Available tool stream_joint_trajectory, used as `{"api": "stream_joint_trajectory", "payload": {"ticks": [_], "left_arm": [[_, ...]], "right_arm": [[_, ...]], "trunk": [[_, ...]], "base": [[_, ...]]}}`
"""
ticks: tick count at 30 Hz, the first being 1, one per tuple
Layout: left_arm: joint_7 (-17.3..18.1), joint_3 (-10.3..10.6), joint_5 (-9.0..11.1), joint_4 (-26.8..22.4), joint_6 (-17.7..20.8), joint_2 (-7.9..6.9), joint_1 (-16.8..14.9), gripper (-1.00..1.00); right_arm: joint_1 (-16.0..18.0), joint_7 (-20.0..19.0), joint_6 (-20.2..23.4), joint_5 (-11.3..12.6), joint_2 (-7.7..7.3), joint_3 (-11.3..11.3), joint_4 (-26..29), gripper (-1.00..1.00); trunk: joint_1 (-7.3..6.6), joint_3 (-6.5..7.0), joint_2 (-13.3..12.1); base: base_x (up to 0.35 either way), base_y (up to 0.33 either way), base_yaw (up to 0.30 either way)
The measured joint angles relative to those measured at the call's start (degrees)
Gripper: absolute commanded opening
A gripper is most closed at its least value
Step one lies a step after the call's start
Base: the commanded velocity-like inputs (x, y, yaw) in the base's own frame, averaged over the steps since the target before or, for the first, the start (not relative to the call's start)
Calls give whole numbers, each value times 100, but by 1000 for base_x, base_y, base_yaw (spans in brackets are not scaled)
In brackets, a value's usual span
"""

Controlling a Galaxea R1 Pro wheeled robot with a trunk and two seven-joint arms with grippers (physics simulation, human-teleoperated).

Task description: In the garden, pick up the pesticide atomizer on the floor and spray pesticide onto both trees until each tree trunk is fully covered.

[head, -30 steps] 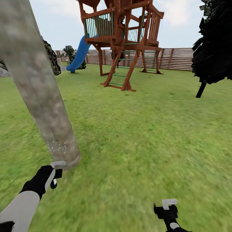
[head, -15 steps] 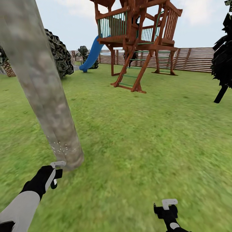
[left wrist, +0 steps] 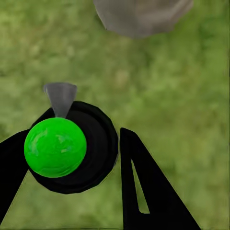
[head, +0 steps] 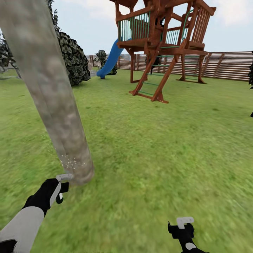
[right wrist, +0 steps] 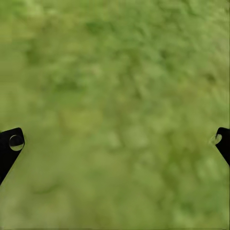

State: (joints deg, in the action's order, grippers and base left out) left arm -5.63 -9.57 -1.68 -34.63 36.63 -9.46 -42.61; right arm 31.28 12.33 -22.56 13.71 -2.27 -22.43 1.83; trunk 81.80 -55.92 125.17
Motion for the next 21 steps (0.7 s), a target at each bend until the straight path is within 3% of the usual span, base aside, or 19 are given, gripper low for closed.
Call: {"api": "stream_joint_trajectory", "payload": {"ticks": [2, 6, 8, 11, 14, 16, 21], "left_arm": [[22, 18, -35, -45, 510, -19, -351, -100], [54, 23, -32, -22, 710, -56, -897, -100], [123, 22, -36, -15, 1004, -92, -1056, -100], [284, 31, -83, -50, 1307, -226, -1108, -100], [314, 131, -125, -60, 1349, -358, -1111, -100], [322, 235, -146, -63, 1361, -392, -1107, -100], [325, 261, -150, -121, 1368, -400, -1114, -100]], "right_arm": [[0, -4, 1, 4, 7, -1, 0, 100], [-1, -8, 0, -1, 4, -2, 1, 100], [-1, -8, 0, -2, -4, 1, 1, 100], [-1, -8, 0, -2, -9, 3, 1, 100], [-1, -8, 0, -2, -10, -1, 1, 100], [-1, -8, 0, -2, -10, -2, 1, 100], [0, -6, -3, -2, -7, -2, 0, 100]], "trunk": [[0, 1, 0], [0, 1, 0], [0, 0, 0], [0, 0, 0], [0, 0, 0], [0, 0, 0], [0, 0, 0]], "base": [[0, 0, 102], [0, 0, 14], [0, 0, 1], [0, 0, 0], [0, 0, 0], [38, -41, 0], [71, -225, 0]]}}
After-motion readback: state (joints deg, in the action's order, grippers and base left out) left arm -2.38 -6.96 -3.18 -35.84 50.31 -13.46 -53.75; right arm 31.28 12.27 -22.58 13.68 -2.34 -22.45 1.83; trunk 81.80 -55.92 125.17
